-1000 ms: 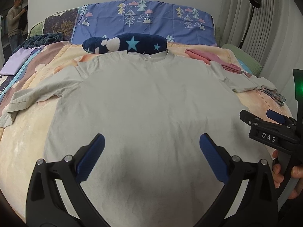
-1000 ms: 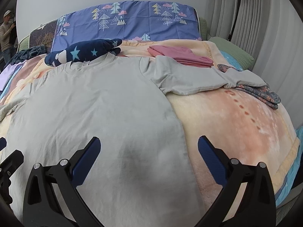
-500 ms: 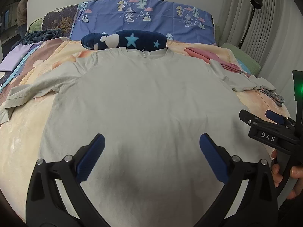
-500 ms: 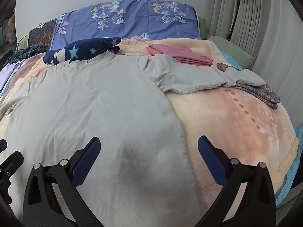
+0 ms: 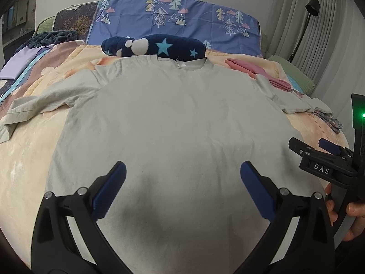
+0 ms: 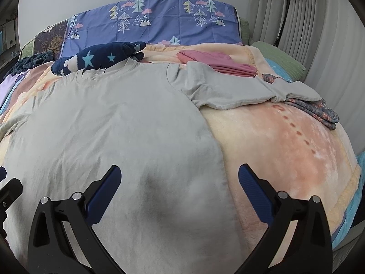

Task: Fold small clothes

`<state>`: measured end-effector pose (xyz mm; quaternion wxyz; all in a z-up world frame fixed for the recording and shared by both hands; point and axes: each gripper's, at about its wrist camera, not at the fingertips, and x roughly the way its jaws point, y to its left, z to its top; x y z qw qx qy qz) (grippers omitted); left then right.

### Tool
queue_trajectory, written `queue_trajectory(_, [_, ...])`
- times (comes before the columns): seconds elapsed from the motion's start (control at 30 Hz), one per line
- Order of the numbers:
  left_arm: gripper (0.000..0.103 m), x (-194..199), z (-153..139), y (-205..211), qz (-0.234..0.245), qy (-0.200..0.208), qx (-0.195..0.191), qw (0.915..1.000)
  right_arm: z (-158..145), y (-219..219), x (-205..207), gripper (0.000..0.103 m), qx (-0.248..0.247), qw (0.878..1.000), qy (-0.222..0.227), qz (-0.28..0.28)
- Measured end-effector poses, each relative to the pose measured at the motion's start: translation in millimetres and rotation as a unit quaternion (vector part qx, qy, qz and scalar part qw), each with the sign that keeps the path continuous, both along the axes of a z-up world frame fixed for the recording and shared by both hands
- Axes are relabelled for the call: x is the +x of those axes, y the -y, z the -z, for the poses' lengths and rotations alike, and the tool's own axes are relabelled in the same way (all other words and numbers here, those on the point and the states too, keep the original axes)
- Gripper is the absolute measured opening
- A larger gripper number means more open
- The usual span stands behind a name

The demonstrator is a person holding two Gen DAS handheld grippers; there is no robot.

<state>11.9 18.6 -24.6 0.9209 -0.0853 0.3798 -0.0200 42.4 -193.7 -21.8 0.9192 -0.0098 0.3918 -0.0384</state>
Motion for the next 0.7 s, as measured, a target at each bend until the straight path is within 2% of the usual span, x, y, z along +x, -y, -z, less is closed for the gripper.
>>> queue_trajectory(0.7, [0.099,0.1,1.3,-5.7,-0.001,0.004,-0.015,0.9999,0.5,-2.2,-0.5,0.102,-0.002,1.0,0.001,-0.004])
